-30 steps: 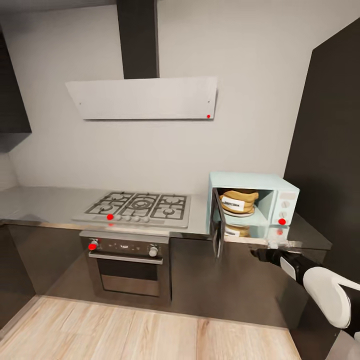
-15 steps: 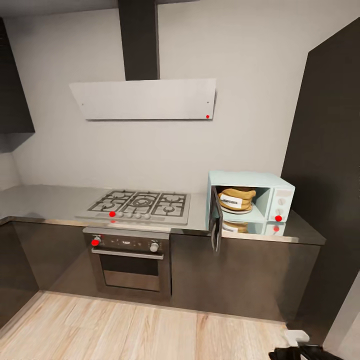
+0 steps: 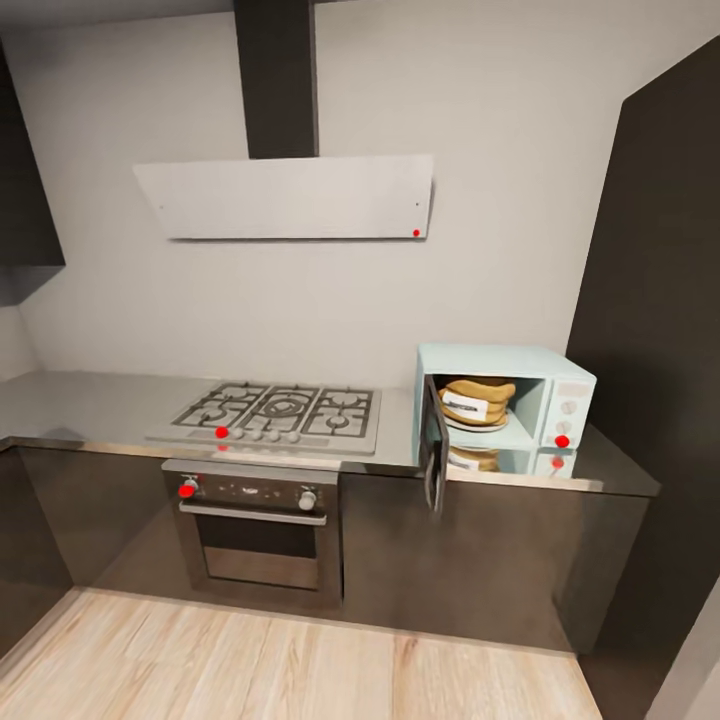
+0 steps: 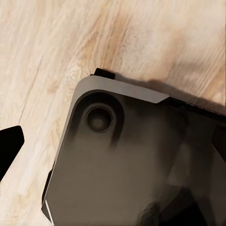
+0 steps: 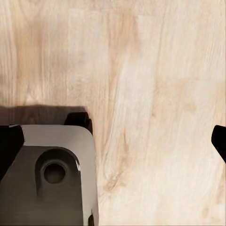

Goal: In the kitchen, take the popcorn bag from the countertop, put it into the microwave, and heat it until the popcorn is cooked so the cooked popcorn ends up inside the bag.

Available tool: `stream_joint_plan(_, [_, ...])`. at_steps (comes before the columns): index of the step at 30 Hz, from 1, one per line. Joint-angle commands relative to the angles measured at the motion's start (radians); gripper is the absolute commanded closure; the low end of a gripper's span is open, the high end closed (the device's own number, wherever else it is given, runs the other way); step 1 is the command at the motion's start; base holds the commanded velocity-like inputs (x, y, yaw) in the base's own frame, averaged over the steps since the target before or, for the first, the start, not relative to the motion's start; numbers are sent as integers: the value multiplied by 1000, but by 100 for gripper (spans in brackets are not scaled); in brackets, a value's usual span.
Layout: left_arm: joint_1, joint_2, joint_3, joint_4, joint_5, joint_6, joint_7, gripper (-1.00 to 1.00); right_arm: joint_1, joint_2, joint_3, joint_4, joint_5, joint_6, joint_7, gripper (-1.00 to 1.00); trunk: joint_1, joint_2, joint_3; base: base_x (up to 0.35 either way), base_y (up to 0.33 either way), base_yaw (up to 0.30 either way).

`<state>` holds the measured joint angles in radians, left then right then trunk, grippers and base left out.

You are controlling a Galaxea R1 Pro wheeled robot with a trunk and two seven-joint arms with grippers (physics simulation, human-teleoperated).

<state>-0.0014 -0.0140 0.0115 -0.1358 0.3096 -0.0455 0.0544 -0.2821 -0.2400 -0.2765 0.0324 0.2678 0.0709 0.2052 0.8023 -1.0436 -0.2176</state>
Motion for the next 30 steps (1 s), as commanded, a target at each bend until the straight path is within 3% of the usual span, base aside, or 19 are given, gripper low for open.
stream_joint_plan(1, [0,0,1,1,5,-2,3,-100,2,5,-9,1,9,-4,3,-100,1,-1,-1,236,0,0])
stream_joint_plan(14, [0,0,2,-4,5,-1,4,-100,6,16,-9,1,11,-11,3,-100,1,-1,-1,232,0,0])
stream_joint_plan(17, [0,1,1,-42,5,0,4,-100,6,17,-9,1,11,-11,3,-100,1,-1,-1,54,0,0])
stream_joint_plan(21, [0,2,1,-186,3,13,3,-100,6,18,-9,1,11,-11,3,-100,1,-1,-1,9,0,0])
stream_joint_plan(23, [0,11,1,-326,2,52,3,-100,18,18,-8,1,12,-12,3,-100,1,-1,-1,1,0,0])
stream_joint_plan(26, [-2,21,1,-531,-1,174,6,-100,27,19,-8,1,12,-13,3,-100,1,-1,-1,0,0,0])
stream_joint_plan(28, [-11,25,1,-691,-3,307,5,-100,29,20,-8,1,12,-13,2,-100,1,-1,-1,0,0,0])
stream_joint_plan(29, [-27,26,2,-726,-4,350,3,-100,31,20,-8,1,12,-13,2,-100,1,-1,-1,0,0,0])
stream_joint_plan(30, [-88,26,2,-759,-5,407,-2,-100,35,20,-8,1,13,-14,2,-100,1,-1,-1,0,0,0])
